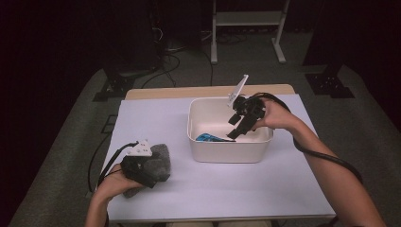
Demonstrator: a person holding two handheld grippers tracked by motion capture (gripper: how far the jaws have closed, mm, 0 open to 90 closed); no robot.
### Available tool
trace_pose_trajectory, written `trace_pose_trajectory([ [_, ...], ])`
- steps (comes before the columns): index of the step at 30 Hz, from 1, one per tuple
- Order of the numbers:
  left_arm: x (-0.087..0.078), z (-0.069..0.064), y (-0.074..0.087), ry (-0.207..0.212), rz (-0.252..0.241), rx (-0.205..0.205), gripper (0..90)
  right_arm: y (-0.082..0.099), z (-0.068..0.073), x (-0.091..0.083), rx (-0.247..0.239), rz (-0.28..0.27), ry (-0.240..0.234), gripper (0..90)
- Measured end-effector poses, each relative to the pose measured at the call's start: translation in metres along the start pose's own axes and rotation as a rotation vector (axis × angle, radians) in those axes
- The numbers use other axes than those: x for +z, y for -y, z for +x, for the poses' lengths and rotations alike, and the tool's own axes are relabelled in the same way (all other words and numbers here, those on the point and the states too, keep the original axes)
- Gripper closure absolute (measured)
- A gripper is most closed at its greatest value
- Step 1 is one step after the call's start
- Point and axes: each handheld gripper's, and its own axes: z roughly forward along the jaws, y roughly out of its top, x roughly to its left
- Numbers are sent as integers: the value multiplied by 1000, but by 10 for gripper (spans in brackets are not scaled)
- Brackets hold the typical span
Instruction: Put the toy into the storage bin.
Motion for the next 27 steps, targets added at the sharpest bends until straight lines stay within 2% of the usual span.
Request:
trace_pose_trajectory([
  [18, -1, -2, -1, -2, -6, 3, 87, 21, 19, -54, 20, -83, 74, 331],
  [27, -1, -2, -1, -3, -4, 8, 87, 40, 28, -76, 46, -110, 103, 330],
])
